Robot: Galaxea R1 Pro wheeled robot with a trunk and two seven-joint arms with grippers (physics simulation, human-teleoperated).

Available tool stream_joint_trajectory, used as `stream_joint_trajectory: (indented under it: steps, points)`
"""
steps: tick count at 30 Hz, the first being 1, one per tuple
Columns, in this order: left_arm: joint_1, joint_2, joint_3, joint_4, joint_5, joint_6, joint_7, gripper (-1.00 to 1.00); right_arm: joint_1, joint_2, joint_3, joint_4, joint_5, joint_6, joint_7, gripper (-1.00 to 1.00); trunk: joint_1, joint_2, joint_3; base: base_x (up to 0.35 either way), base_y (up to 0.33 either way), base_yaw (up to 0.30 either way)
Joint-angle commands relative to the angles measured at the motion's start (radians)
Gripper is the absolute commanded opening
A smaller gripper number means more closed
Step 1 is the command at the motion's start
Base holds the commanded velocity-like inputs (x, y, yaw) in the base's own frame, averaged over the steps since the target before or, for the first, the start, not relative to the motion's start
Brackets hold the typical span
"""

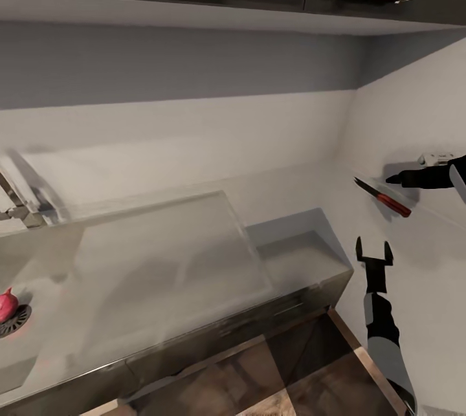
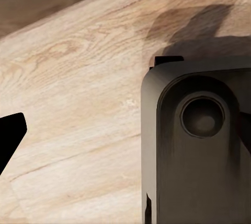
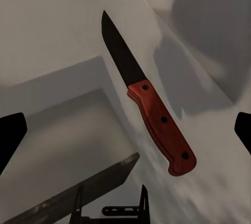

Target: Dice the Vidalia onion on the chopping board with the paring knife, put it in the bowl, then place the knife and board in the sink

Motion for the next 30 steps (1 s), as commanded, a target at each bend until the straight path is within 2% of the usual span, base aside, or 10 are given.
stream_joint_trajectory:
  steps: [1, 27, 30]
  points:
    - [0.0, 0.0, 0.0, -0.002, 0.0, -0.001, 0.0, 1.0, 0.0, 0.0, 0.002, -0.001, 0.011, 0.002, 0.008, 1.0, 0.0, 0.0, -0.001, 0.0, 0.0, 0.0]
    - [0.0, 0.0, 0.0, 0.0, 0.0, -0.001, 0.0, 1.0, 0.0, -0.004, 0.004, -0.023, 0.011, 0.001, 0.012, 1.0, 0.0, 0.0, -0.001, 0.0, 0.0, 0.0]
    - [0.0, 0.0, 0.0, 0.0, 0.0, -0.001, 0.0, 1.0, 0.0, -0.004, 0.004, -0.024, 0.012, 0.001, 0.049, 1.0, 0.0, 0.0, -0.001, 0.0, 0.0, 0.0]
